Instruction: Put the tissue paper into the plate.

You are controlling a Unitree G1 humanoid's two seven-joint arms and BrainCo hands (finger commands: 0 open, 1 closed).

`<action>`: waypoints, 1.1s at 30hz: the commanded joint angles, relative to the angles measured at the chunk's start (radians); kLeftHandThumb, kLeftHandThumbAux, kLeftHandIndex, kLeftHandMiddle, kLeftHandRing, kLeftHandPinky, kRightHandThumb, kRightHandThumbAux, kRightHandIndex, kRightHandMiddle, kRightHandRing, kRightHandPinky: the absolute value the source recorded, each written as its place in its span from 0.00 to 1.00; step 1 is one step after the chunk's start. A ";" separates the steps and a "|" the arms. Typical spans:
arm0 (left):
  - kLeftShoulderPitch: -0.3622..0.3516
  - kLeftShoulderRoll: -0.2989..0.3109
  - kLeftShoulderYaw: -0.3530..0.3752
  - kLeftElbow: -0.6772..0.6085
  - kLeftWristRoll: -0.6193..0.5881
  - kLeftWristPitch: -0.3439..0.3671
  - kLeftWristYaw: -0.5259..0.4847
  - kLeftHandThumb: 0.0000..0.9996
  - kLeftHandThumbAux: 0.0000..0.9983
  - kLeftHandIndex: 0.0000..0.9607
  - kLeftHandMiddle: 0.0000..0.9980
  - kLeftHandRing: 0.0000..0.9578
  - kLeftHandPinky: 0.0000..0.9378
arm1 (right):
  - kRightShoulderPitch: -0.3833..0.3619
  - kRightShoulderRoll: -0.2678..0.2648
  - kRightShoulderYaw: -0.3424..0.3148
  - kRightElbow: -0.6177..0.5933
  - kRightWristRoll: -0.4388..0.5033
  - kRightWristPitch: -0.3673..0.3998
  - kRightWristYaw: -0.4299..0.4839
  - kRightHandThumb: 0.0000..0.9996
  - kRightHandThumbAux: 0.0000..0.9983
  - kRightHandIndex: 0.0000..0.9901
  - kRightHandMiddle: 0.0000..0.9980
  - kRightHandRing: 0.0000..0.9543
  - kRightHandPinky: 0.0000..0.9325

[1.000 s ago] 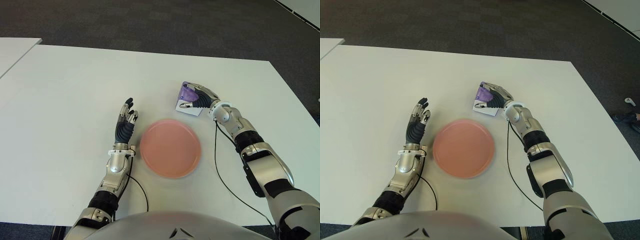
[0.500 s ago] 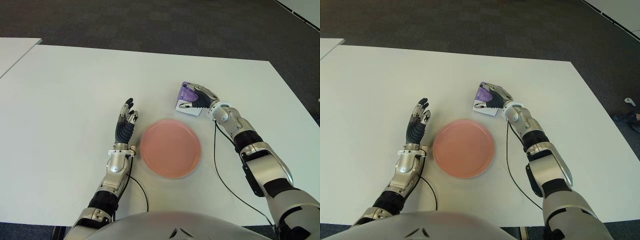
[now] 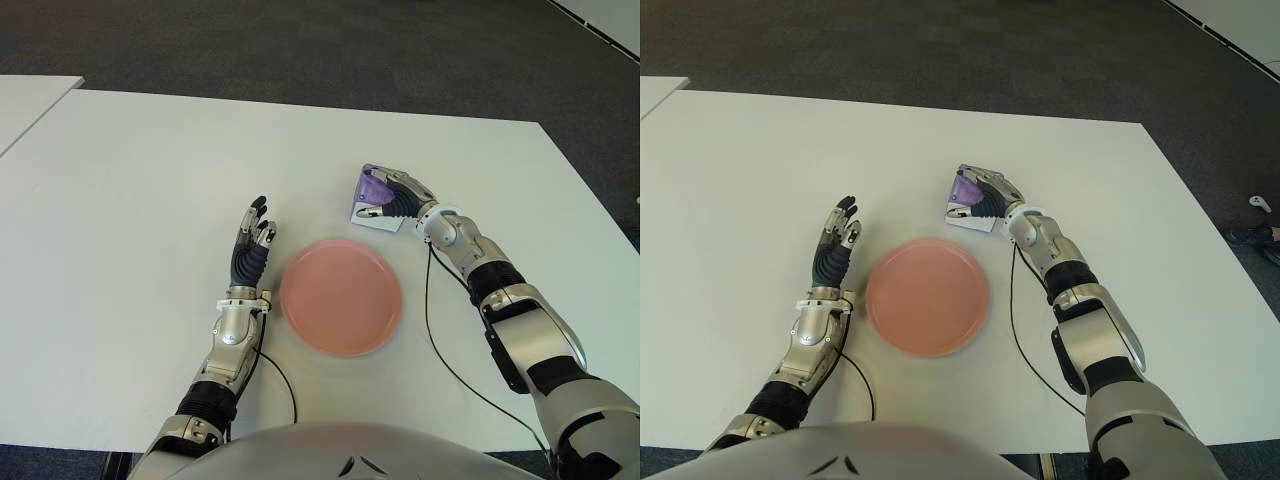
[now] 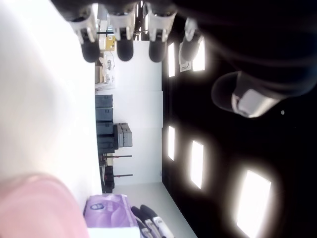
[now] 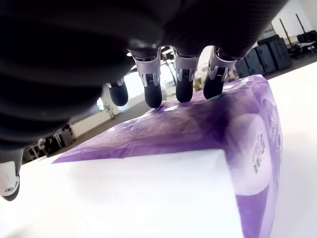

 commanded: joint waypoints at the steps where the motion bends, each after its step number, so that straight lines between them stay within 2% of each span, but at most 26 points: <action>1: 0.114 0.053 0.011 0.209 0.080 -0.001 0.032 0.00 0.37 0.00 0.00 0.00 0.00 | -0.004 0.004 0.030 0.042 -0.027 -0.023 0.007 0.12 0.44 0.00 0.00 0.00 0.00; 12: 0.108 0.058 0.005 0.217 0.085 0.001 0.047 0.00 0.38 0.00 0.00 0.00 0.00 | -0.011 -0.001 0.041 0.056 -0.028 -0.030 -0.021 0.12 0.46 0.00 0.00 0.00 0.00; 33: 0.109 0.053 0.010 0.214 0.065 0.002 0.026 0.00 0.39 0.00 0.00 0.00 0.00 | -0.018 -0.021 0.015 0.028 -0.007 -0.003 -0.018 0.13 0.46 0.00 0.00 0.00 0.00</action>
